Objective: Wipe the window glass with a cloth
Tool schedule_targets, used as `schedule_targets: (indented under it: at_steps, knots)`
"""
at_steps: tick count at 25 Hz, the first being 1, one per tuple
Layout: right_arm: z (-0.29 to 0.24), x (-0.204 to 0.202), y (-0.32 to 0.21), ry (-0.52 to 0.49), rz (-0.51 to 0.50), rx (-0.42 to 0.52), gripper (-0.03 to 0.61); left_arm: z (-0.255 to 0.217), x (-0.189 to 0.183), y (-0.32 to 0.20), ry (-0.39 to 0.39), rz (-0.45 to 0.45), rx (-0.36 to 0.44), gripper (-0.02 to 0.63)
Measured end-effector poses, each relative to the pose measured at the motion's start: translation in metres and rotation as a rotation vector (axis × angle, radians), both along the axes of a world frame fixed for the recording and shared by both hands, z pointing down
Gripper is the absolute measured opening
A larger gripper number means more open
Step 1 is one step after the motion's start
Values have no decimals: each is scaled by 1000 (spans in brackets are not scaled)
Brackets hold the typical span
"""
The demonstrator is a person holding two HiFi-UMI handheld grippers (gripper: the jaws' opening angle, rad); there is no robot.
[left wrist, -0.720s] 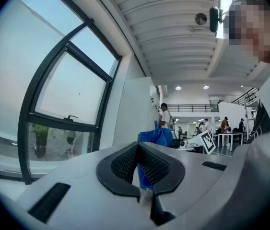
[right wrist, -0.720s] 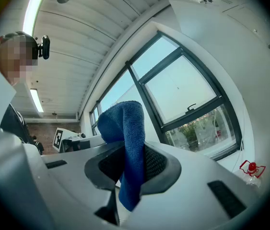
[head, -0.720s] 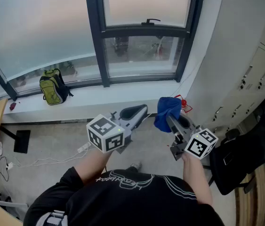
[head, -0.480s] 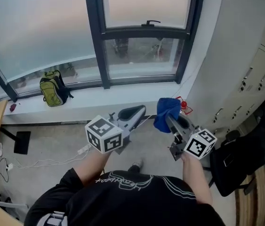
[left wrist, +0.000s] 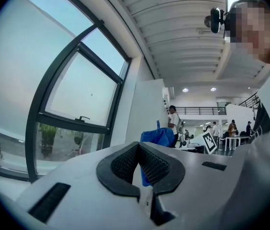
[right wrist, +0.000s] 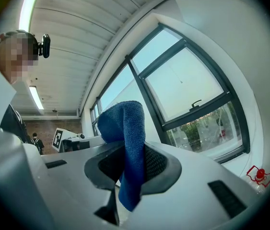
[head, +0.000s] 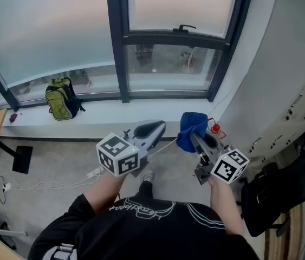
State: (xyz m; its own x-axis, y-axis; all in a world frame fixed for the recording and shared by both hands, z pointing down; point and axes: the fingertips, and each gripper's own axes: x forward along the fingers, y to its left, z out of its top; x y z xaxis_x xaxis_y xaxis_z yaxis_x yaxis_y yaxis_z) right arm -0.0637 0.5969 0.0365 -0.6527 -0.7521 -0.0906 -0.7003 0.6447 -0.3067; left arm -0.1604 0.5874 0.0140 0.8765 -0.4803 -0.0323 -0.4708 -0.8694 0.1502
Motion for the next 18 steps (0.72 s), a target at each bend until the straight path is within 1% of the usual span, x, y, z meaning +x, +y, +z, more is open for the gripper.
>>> schedule_targets:
  at_steps: [5,9,11,14,18]
  knots:
    - [15,-14,-77,2,-34,-7,63,15,-15,-75,10,-28,2,6]
    - [16,-30,-166,7,-35,7,63,20,-37,-165,14,-51,3,6]
    - [17,-36,-217,-9,-30,-4,63,23,-49,-219,17,-69,-20,6]
    - [21,-48,-286,-24,-42,-53,63,30,-65,-292,24,-97,-89,6]
    - [23,-72,-385,-8,-60,-71,63,36,-82,-387,-1,-109,-117,6]
